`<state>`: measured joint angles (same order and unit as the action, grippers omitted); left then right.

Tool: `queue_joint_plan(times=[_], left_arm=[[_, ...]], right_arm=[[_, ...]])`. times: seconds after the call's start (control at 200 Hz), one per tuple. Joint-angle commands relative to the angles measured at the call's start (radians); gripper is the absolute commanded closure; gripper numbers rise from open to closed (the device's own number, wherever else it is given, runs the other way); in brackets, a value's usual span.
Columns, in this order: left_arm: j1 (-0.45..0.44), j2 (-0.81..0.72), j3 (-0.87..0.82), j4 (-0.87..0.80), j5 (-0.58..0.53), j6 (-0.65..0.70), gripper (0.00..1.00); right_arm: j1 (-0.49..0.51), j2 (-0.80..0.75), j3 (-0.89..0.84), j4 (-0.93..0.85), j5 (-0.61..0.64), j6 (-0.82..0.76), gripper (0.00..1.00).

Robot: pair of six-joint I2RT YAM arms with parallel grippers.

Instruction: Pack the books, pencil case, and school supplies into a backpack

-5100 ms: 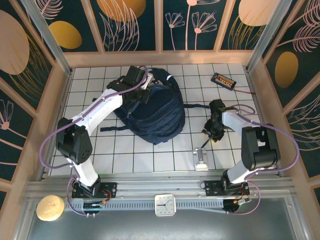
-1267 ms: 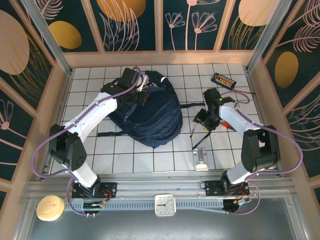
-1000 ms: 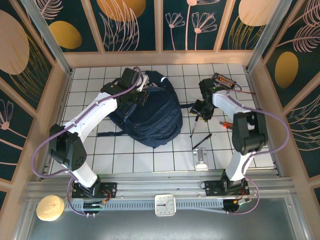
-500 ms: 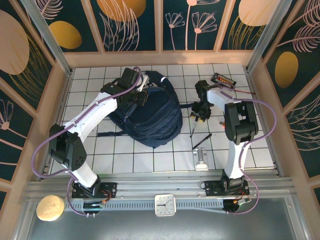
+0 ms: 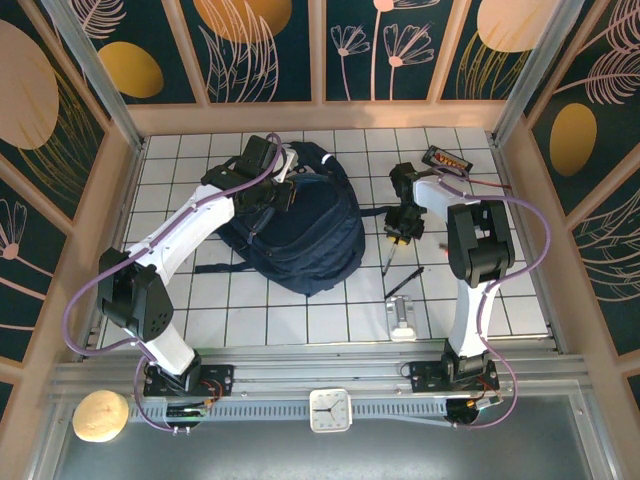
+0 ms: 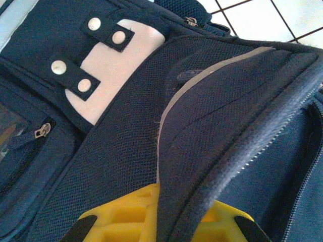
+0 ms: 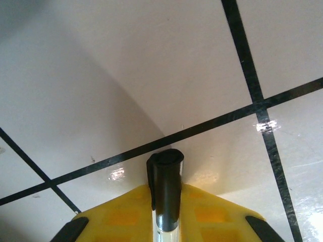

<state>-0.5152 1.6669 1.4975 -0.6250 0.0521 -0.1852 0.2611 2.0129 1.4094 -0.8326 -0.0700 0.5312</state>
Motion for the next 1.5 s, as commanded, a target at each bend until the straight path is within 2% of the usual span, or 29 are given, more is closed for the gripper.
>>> queue_joint_plan(times=[0.0,0.275,0.505,0.781,1.136,1.281,1.491], left_arm=[[0.010,-0.044,0.004,0.045,0.023,-0.036,1.00],[0.010,-0.042,0.013,0.050,0.034,-0.056,1.00],[0.011,-0.037,0.021,0.056,0.062,-0.069,1.00],[0.010,-0.026,0.024,0.059,0.097,-0.083,1.00],[0.009,0.003,0.097,0.021,0.106,-0.077,1.00],[0.009,0.006,0.118,0.019,0.111,-0.080,1.00],[0.010,-0.001,0.120,0.018,0.112,-0.089,1.00]], right_arm=[[-0.010,-0.020,-0.006,0.017,0.000,0.019,0.89],[-0.056,-0.224,-0.044,-0.007,-0.053,0.053,0.92],[-0.067,-0.417,-0.060,0.005,-0.173,0.124,0.92],[-0.053,-0.543,-0.052,0.194,-0.330,0.274,0.92],[0.067,-0.507,-0.024,0.443,-0.335,0.395,0.92],[0.131,-0.449,-0.009,0.546,-0.328,0.449,0.92],[0.209,-0.331,0.064,0.607,-0.311,0.491,0.92]])
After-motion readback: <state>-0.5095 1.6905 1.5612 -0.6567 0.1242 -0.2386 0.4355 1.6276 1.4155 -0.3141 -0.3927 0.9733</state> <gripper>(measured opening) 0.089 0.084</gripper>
